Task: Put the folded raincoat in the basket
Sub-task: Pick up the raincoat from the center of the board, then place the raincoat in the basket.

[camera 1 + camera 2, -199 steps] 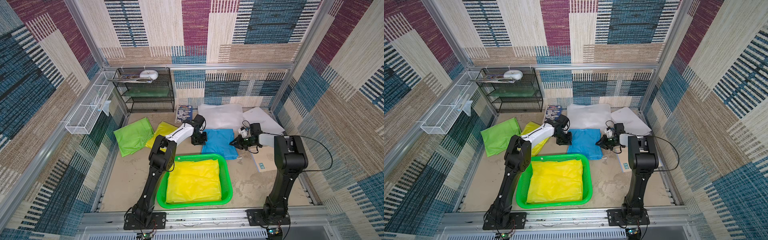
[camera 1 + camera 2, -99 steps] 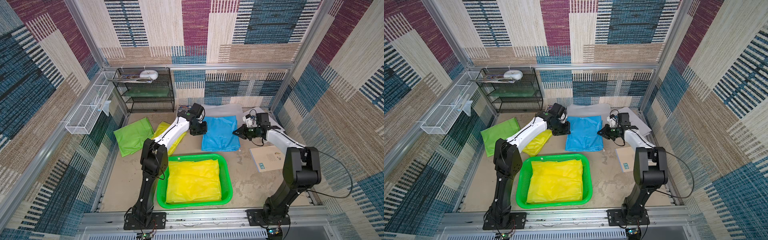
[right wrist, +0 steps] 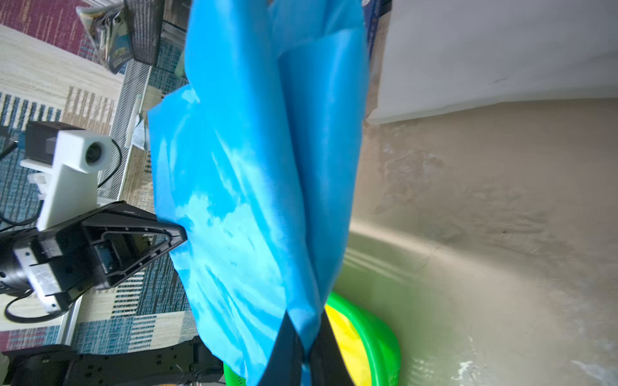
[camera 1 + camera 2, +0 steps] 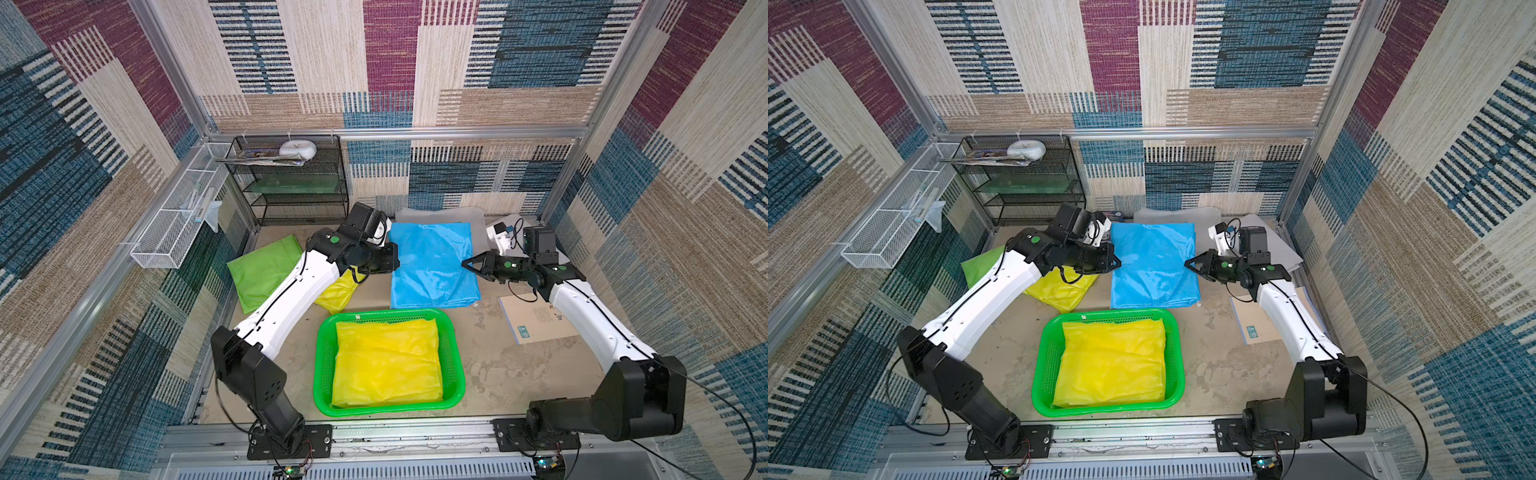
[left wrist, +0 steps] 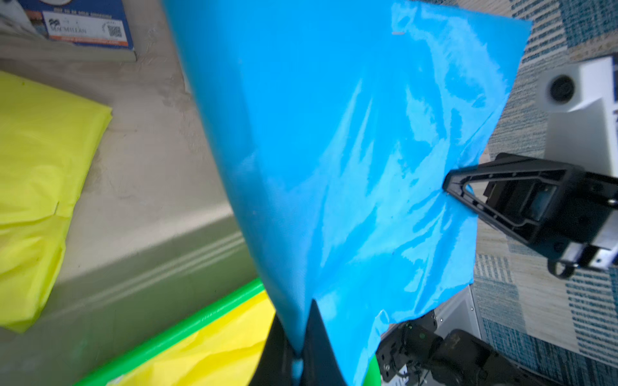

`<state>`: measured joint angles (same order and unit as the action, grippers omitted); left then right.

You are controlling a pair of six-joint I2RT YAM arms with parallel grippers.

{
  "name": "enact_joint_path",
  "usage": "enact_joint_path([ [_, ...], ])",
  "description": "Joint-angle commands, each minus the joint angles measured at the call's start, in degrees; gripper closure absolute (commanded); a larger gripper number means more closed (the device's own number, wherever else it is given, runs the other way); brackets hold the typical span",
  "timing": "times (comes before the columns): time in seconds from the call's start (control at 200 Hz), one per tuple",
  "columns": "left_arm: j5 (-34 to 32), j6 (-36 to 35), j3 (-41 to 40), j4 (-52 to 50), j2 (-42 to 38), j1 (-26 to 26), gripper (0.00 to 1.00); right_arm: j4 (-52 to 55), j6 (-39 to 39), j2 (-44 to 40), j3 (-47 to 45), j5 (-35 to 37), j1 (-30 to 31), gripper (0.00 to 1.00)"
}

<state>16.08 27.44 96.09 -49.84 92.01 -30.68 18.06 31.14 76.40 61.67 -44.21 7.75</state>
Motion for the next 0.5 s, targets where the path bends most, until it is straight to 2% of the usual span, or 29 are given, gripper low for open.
enact_joint_path([
  [0.0,-2.85,-0.42,-7.69,0.06,-6.65,-0.04,1.00,-0.81,2.67,-3.66,-2.83,3.58,3.28,1.00],
  [0.195,-6.10,1.01,-22.88,1.75,-20.89,-0.04,1.00,-3.51,6.96,-12.40,-10.77,9.15,12.11,1.00],
  [0.496,-2.04,8.09,-42.48,3.90,-39.41,-0.13,1.00,-9.38,15.18,-23.19,-26.00,14.28,24.34,1.00],
])
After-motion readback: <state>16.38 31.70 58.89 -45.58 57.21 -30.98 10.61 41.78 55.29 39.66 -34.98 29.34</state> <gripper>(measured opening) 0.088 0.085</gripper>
